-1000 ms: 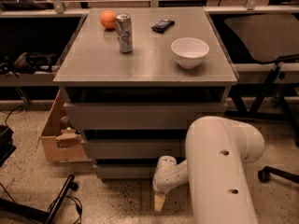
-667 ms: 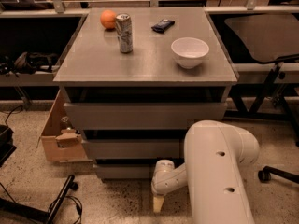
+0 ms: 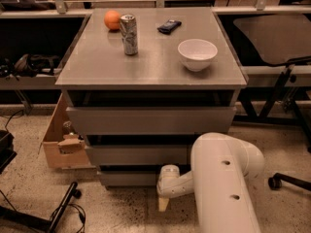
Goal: Open bottom drawer
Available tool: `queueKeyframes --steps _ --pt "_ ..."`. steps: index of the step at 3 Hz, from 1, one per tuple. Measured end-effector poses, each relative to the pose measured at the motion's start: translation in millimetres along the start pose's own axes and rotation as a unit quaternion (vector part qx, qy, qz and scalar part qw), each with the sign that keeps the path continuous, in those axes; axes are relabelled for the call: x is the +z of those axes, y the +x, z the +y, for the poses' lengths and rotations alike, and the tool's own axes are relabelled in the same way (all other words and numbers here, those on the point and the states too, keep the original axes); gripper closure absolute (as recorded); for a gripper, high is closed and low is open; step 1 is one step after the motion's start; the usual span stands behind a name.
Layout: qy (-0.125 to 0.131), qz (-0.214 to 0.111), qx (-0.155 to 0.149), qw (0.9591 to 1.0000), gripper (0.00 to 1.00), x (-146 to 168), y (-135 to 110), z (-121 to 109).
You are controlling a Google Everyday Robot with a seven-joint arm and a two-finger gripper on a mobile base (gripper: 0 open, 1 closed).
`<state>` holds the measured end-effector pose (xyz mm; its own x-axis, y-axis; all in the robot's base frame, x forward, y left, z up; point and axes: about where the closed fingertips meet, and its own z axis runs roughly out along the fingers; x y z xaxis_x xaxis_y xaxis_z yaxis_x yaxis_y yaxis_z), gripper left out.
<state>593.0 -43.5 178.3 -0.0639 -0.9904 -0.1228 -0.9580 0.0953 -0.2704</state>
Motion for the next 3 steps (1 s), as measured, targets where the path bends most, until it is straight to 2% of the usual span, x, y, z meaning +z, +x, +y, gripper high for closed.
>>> queueKeyframes --steps 2,3 --pt "0.016 0.001 0.004 0.9999 0.0 -5.3 1.1 -7.0" --pt "0.044 0.018 0.003 0.9989 0.0 -32.7 5.0 -16.4"
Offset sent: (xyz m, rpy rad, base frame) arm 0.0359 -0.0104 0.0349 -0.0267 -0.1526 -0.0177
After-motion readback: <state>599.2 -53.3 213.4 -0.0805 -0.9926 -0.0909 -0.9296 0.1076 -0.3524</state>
